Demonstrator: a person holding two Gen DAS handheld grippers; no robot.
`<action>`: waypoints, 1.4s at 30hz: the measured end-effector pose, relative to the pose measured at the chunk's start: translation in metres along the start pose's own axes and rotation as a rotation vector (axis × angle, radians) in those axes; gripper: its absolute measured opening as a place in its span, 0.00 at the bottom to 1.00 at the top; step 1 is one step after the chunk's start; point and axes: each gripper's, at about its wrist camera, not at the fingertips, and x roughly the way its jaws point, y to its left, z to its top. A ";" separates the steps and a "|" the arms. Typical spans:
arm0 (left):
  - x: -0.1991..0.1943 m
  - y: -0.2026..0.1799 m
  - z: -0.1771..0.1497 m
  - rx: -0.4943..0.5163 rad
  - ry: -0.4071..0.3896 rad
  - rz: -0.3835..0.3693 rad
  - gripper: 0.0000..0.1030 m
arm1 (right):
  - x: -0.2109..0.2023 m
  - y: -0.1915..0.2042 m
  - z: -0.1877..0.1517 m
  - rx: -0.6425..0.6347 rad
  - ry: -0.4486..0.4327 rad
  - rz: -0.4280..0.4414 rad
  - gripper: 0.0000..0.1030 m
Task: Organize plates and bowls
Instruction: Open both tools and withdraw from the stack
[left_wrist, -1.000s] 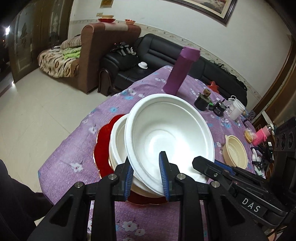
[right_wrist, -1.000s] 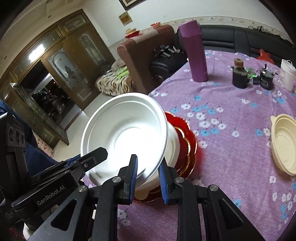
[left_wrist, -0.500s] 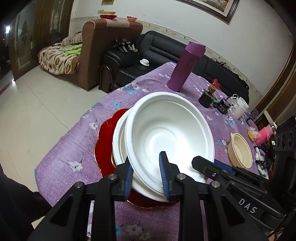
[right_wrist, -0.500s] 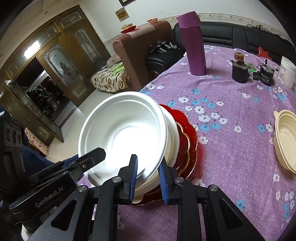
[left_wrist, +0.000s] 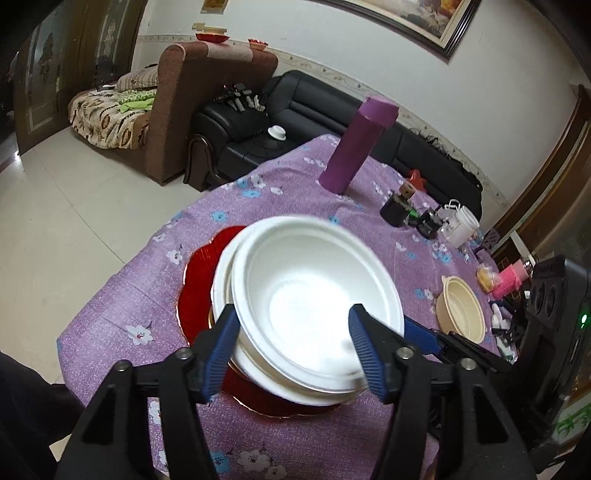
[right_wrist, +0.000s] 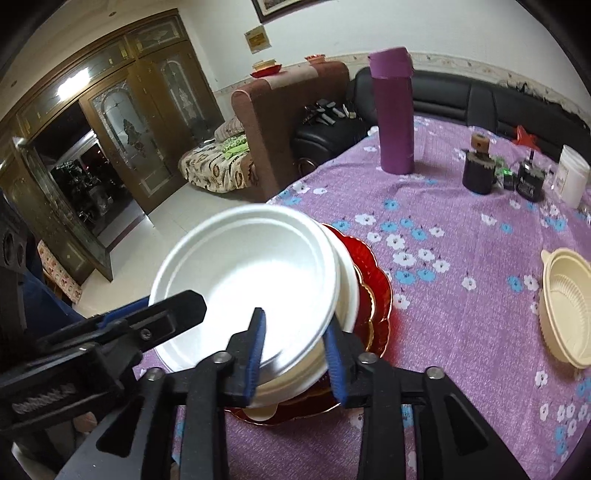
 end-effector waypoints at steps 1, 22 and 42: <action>-0.002 0.000 0.000 -0.003 -0.011 0.003 0.66 | 0.000 0.002 0.000 -0.012 -0.007 -0.008 0.45; -0.022 0.010 -0.001 -0.041 -0.087 0.014 0.71 | -0.039 0.020 -0.009 -0.144 -0.238 -0.171 0.88; -0.021 -0.067 -0.031 0.294 -0.173 0.295 0.78 | -0.060 -0.060 -0.043 0.192 -0.180 -0.172 0.88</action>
